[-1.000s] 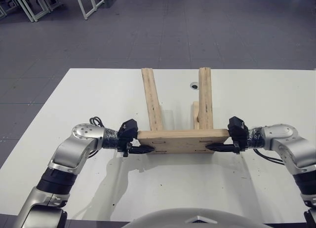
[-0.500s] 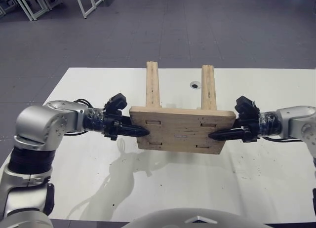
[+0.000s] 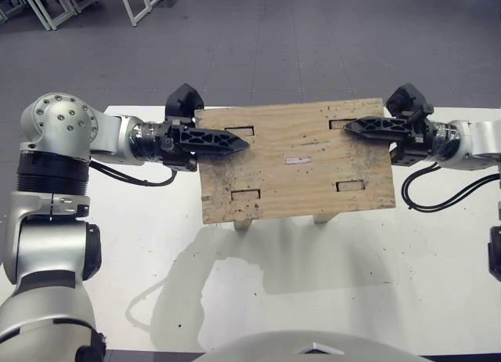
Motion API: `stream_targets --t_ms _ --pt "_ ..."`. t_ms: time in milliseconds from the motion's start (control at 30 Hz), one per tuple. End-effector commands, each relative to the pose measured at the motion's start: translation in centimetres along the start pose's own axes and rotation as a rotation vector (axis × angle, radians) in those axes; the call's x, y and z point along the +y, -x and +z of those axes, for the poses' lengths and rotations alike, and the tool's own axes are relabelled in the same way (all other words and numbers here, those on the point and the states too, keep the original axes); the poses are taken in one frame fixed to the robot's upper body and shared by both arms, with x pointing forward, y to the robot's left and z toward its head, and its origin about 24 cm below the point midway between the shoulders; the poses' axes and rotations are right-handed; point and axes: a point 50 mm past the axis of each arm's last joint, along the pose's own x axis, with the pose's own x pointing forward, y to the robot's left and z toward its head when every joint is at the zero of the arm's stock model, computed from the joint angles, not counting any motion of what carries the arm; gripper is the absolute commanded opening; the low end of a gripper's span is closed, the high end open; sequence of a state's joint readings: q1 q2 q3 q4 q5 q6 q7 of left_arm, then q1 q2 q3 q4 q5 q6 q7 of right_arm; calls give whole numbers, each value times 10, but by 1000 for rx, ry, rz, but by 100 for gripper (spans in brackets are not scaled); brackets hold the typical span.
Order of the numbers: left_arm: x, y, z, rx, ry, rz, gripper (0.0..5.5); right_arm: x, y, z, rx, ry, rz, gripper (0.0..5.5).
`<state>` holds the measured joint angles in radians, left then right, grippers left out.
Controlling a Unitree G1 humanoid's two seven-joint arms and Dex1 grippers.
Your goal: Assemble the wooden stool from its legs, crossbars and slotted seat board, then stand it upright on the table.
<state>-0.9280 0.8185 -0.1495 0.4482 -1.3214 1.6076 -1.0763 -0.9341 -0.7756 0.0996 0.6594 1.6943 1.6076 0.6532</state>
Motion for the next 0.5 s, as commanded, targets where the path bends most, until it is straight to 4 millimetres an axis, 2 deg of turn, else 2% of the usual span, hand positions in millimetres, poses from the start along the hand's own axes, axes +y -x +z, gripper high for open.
stream_targets --t_ms 33,133,367,467,500 --pt "14 -1 10 -63 90 28 280 -8 -1 7 -46 -59 -39 247" --pt "27 3 13 -128 154 57 340 -17 0 7 -72 -93 -67 320" --pt "53 21 11 -261 217 166 461 -23 2 10 -116 -99 -110 465" --pt "54 29 11 -294 215 174 516 -27 8 12 -150 -93 -167 468" --pt "50 32 11 -303 205 153 516 -30 11 12 -170 -95 -187 468"
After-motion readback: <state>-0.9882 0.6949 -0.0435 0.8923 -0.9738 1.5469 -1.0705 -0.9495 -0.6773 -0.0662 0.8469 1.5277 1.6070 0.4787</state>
